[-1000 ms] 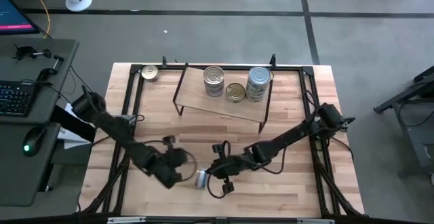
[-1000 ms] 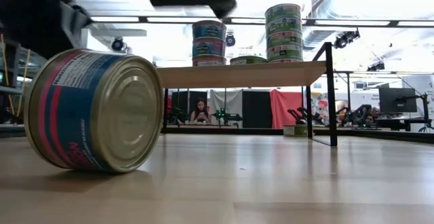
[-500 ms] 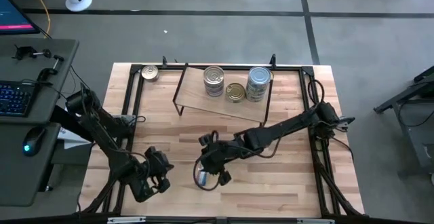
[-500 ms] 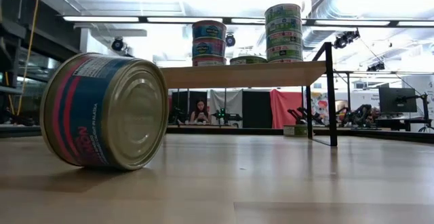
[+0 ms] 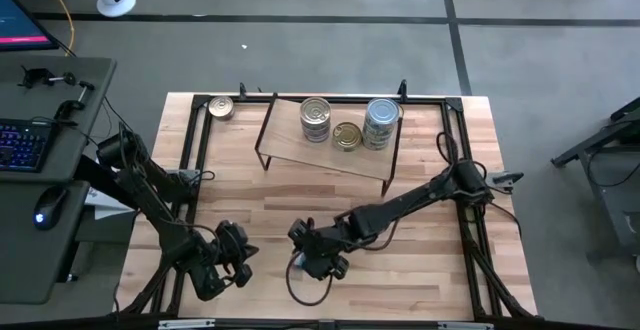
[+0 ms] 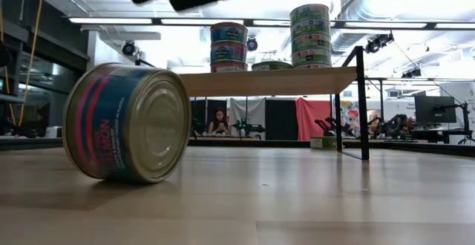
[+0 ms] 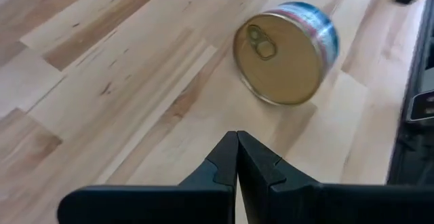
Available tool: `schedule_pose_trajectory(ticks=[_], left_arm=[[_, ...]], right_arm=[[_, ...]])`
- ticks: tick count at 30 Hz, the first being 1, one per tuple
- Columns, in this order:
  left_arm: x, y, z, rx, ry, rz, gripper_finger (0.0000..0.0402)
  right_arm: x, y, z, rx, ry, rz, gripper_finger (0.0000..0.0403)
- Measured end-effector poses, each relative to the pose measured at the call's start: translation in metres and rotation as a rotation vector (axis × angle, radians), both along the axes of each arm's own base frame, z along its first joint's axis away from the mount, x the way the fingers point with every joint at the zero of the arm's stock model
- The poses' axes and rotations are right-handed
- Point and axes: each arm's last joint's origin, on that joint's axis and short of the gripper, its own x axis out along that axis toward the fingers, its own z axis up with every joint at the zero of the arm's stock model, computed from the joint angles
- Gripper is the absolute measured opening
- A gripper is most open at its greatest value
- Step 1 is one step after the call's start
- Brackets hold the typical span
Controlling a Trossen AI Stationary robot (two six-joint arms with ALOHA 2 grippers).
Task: Stack canned seafood by type on shelf
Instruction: Stack the blue pink tuna can on top of the other blue pink tuna can on the shelf
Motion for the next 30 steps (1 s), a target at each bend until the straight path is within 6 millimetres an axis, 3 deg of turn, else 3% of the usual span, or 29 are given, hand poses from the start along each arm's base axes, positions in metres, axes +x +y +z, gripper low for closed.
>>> schedule_pose_trajectory(ticks=[10, 17, 30], left_arm=[[0.001, -0.002, 0.001, -0.023, -0.018, 0.001, 0.0], [0.008, -0.011, 0.003, -0.091, -0.113, 0.007, 0.0], [0.023, -0.027, -0.021, -0.108, -0.158, 0.018, 0.0]], right_arm=[[0.012, -0.012, -0.018, -0.077, -0.007, -0.007, 0.0259], [0.008, -0.016, -0.022, -0.171, 0.039, 0.071, 0.0259], [0.015, -0.03, -0.023, -0.143, 0.034, 0.044, 0.0259]])
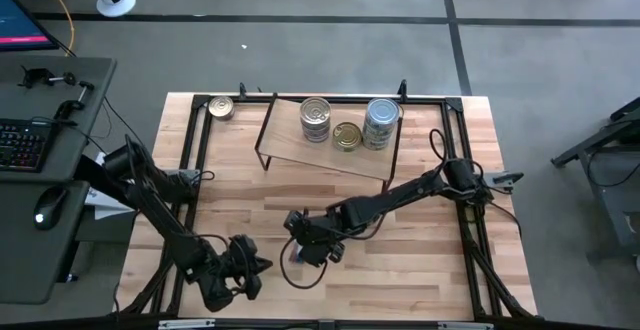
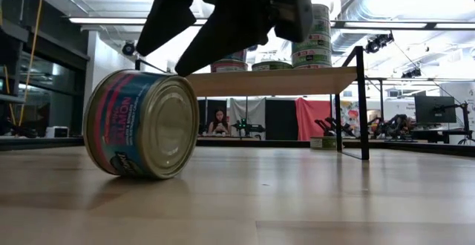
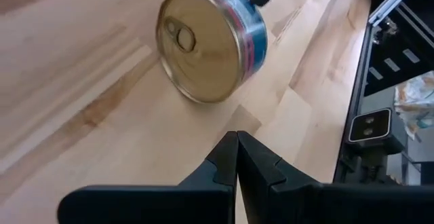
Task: Stack canned seafood by type on shelf
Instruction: Stack the blue pink tuna can on top of the other blue pink tuna can on the shelf
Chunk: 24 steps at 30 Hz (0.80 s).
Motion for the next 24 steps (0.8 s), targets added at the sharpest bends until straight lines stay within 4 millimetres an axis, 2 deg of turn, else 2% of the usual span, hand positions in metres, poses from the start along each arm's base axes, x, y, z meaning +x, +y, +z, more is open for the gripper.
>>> schedule_pose_trajectory(ticks=[9, 24], left_arm=[[0.006, -0.008, -0.019, -0.042, -0.002, 0.029, 0.0], [0.007, -0.009, -0.022, -0.049, 0.009, 0.023, 0.0]], right_arm=[[-0.002, -0.004, -0.002, 0.022, 0.053, 0.054, 0.0259], [-0.001, -0.013, -0.005, 0.178, 0.129, -0.167, 0.0259]])
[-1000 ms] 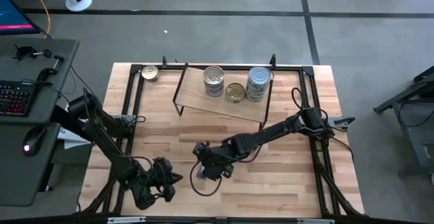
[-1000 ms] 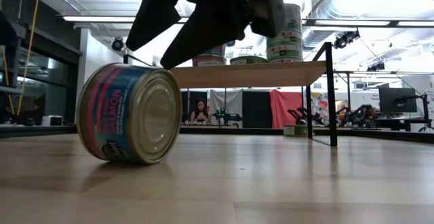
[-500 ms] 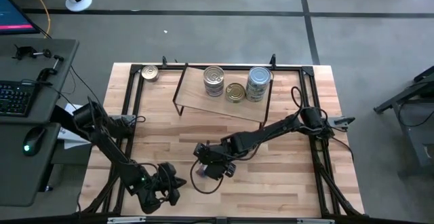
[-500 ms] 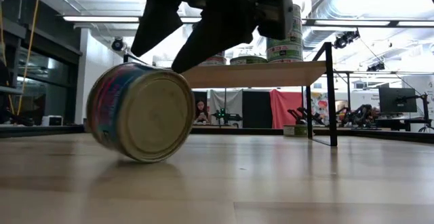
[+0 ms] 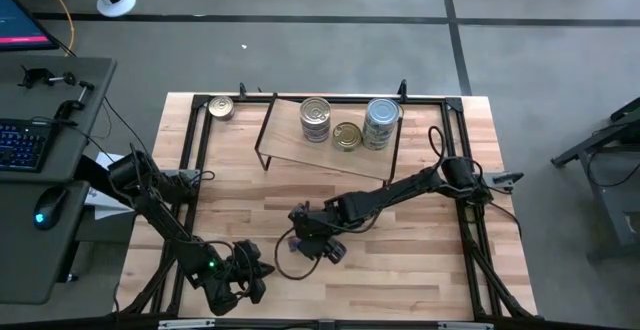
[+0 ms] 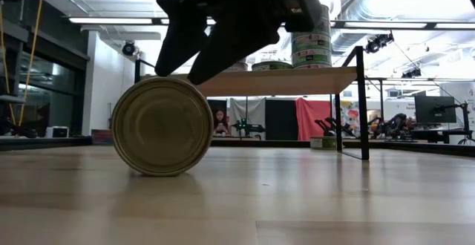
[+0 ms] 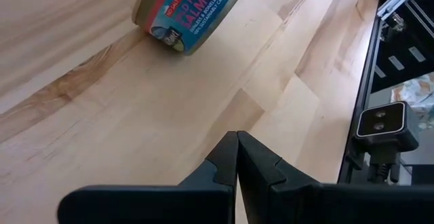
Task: Stack canned seafood by type on shelf
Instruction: Stack the blue pink tuna can on top of the other blue pink tuna can on the shelf
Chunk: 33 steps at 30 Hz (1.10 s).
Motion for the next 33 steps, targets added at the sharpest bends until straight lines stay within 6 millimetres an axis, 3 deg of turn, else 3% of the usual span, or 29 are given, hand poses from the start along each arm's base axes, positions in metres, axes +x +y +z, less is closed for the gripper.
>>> schedule_pose_trajectory(ticks=[11, 19, 28, 33], left_arm=[[0.005, 0.006, -0.001, 0.053, 0.015, -0.008, 0.0], [0.008, 0.008, -0.001, 0.072, 0.038, -0.037, 0.0], [0.007, 0.01, -0.002, 0.09, 0.055, -0.04, 0.0], [0.008, 0.01, -0.002, 0.089, 0.055, -0.037, 0.0]], right_arm=[[0.001, 0.0, 0.001, 0.169, 0.054, -0.319, 0.0259], [-0.002, 0.006, -0.002, 0.205, 0.084, -0.399, 0.0259], [0.002, 0.009, -0.029, 0.163, 0.131, -0.467, 0.0259], [0.004, 0.009, -0.033, 0.169, 0.127, -0.47, 0.0259]])
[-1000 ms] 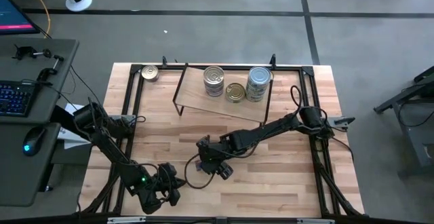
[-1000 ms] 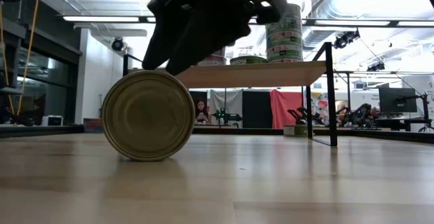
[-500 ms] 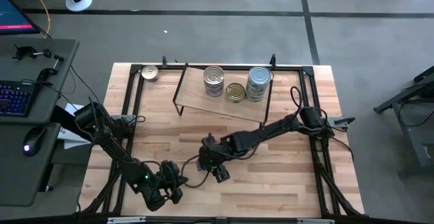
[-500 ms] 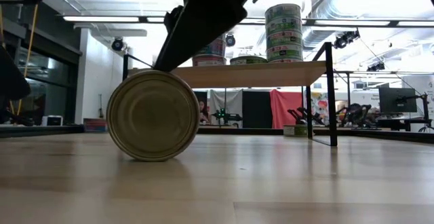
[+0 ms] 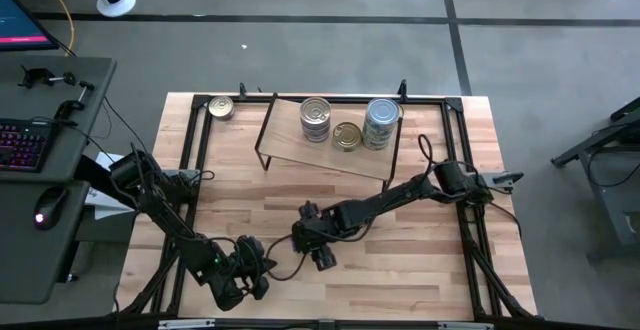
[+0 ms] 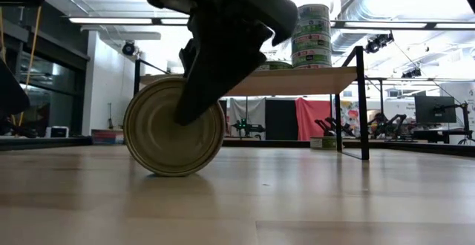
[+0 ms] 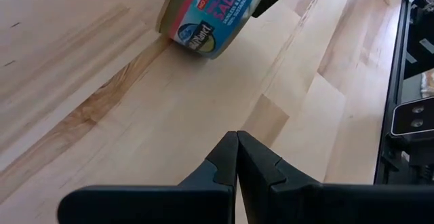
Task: Stack canned seafood by type on shelf
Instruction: Stack the blue pink tuna can on top of the other blue pink tuna can on the shelf
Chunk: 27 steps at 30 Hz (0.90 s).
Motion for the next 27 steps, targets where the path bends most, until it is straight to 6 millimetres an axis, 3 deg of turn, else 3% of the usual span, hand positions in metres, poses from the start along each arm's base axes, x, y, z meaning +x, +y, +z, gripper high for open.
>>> schedule_pose_trajectory(ticks=[4, 7, 9, 12, 19, 23, 27], left_arm=[[0.005, 0.003, 0.0, -0.034, -0.011, 0.039, 0.0], [0.008, 0.008, 0.006, -0.032, -0.013, 0.041, 0.0], [0.01, 0.012, 0.016, -0.016, -0.026, 0.018, 0.0], [0.01, 0.026, 0.04, 0.062, -0.019, -0.078, 0.0], [-0.017, 0.094, 0.118, 0.296, -0.037, -0.17, 0.0], [-0.047, 0.137, 0.16, 0.406, -0.143, -0.165, 0.0], [-0.077, 0.171, 0.189, 0.493, -0.253, -0.154, 0.0]], right_arm=[[0.001, 0.001, 0.005, 0.008, -0.025, 0.0, 0.0245], [0.001, 0.001, 0.016, 0.034, -0.065, -0.013, 0.0206], [0.001, 0.0, 0.021, 0.04, -0.075, -0.022, 0.0172], [-0.001, 0.0, 0.024, 0.065, -0.066, -0.064, 0.0167], [-0.004, 0.007, 0.029, 0.101, -0.068, -0.125, 0.0167], [-0.008, 0.009, 0.053, 0.083, -0.124, -0.164, 0.0167], [-0.006, 0.003, 0.089, 0.033, -0.228, -0.232, 0.0167]])
